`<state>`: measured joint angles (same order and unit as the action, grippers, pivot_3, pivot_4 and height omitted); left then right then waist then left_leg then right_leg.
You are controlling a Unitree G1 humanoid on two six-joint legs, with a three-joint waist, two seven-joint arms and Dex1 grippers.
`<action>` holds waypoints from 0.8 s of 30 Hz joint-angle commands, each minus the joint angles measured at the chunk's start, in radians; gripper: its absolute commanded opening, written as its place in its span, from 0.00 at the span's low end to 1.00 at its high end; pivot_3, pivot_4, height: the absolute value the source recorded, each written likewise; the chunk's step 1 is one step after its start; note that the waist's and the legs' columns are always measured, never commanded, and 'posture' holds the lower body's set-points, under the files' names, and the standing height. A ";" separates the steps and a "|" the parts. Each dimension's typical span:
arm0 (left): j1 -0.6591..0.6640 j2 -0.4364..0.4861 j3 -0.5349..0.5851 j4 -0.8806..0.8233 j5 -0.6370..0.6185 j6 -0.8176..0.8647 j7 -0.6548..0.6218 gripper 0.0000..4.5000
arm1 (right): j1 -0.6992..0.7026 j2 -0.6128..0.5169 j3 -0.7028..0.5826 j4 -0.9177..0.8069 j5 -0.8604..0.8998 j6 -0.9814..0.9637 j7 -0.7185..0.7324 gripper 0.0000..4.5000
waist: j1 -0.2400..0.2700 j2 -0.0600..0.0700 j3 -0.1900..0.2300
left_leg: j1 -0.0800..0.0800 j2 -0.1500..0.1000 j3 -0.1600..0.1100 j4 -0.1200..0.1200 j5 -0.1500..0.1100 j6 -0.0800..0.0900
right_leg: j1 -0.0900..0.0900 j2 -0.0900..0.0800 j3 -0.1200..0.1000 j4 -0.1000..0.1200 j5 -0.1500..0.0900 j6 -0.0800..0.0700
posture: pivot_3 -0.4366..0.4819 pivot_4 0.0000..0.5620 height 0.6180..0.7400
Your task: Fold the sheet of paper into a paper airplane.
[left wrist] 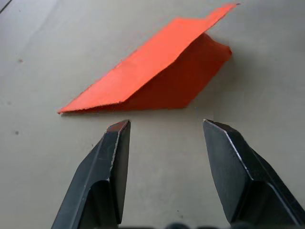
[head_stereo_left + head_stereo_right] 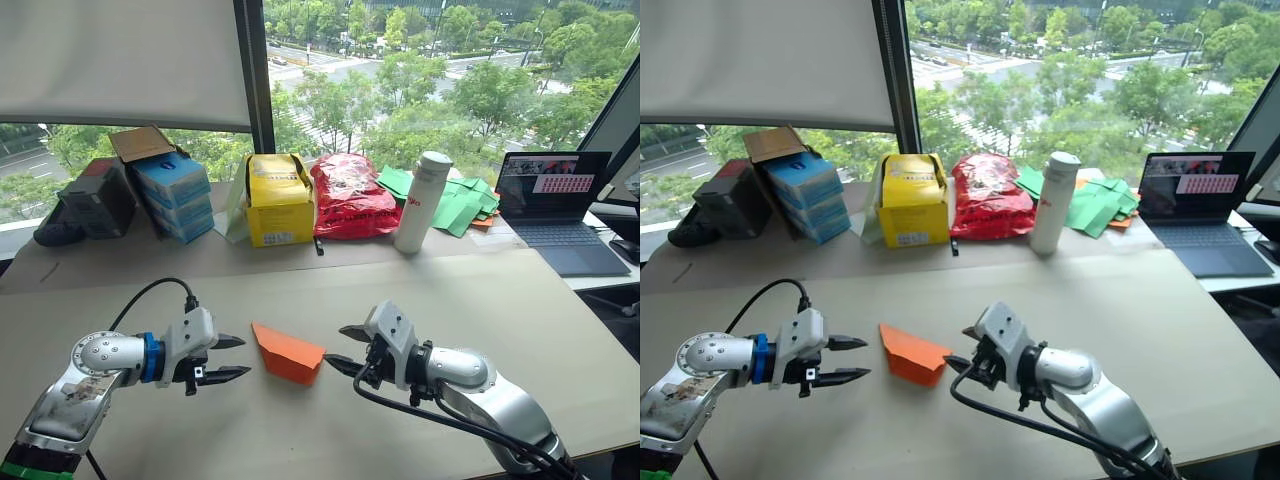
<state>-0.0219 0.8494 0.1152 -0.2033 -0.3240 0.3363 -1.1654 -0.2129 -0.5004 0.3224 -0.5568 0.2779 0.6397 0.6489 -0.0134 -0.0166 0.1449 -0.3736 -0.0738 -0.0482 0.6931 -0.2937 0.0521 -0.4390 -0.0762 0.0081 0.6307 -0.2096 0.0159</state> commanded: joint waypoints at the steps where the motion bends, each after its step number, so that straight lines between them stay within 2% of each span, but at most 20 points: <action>1: 0.001 -0.036 0.069 0.009 -0.067 0.025 0.048 0.57 | 0.005 0.020 0.086 -0.007 -0.072 -0.129 0.007 0.99 | 0.002 0.000 0.000 | 0.000 0.000 0.000 0.000 0.000 0.000 | 0.000 0.000 0.000 0.000 0.000 0.000 | 0.48 0.27 1.00; 6: -0.008 -0.111 0.089 -0.043 -0.137 0.082 0.124 0.57 | 0.010 0.040 0.143 0.091 -0.213 -0.272 -0.054 0.99 | 0.009 -0.001 0.000 | 0.003 0.000 0.000 0.001 0.000 0.000 | 0.001 0.000 -0.001 -0.001 0.000 0.000 | 0.48 0.27 1.00; 10: 0.033 -0.112 0.111 -0.096 -0.192 0.130 0.139 0.57 | 0.012 0.065 0.146 0.144 -0.281 -0.311 -0.093 0.99 | 0.003 -0.001 0.000 | 0.003 0.000 0.001 0.000 0.003 -0.007 | 0.002 0.000 0.001 0.000 0.000 0.000 | 0.48 0.27 1.00; 12: 0.040 -0.100 0.115 -0.106 -0.202 0.143 0.140 0.57 | 0.014 0.075 0.148 0.156 -0.292 -0.324 -0.093 0.87 | 0.001 -0.001 0.000 | 0.003 0.000 0.001 -0.001 0.003 -0.008 | 0.001 0.000 0.002 0.000 0.000 0.000 | 0.48 0.27 1.00; 17: 0.024 -0.088 0.119 -0.087 -0.209 0.146 0.145 0.57 | 0.009 0.103 0.145 0.184 -0.304 -0.341 -0.080 0.50 | 0.001 -0.001 0.000 | 0.003 0.000 0.001 -0.001 0.003 -0.007 | 0.001 0.001 0.002 0.000 0.000 0.000 | 0.48 0.27 1.00; 23: 0.029 -0.093 0.116 -0.073 -0.203 0.125 0.140 0.57 | -0.014 0.103 0.152 0.229 -0.318 -0.383 -0.043 0.01 | 0.001 -0.001 0.000 | 0.003 0.000 0.001 0.000 0.003 -0.007 | 0.001 0.001 0.002 0.000 0.001 0.000 | 0.48 0.27 1.00; 24: 0.032 -0.094 0.116 -0.073 -0.202 0.121 0.138 0.57 | -0.019 0.102 0.153 0.243 -0.319 -0.397 -0.034 0.01 | 0.001 -0.001 0.000 | 0.003 0.000 0.001 0.000 0.003 -0.007 | 0.001 0.001 0.002 0.000 0.001 0.000 | 0.48 0.27 1.00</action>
<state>0.0119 0.7494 0.2152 -0.2624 -0.5154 0.4805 -1.0231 -0.2168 -0.4010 0.4752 -0.3096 -0.0352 0.2922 0.5983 -0.0125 -0.0178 0.1446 -0.3705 -0.0735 -0.0469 0.6927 -0.2909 0.0449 -0.4376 -0.0756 0.0100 0.6306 -0.2091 0.0158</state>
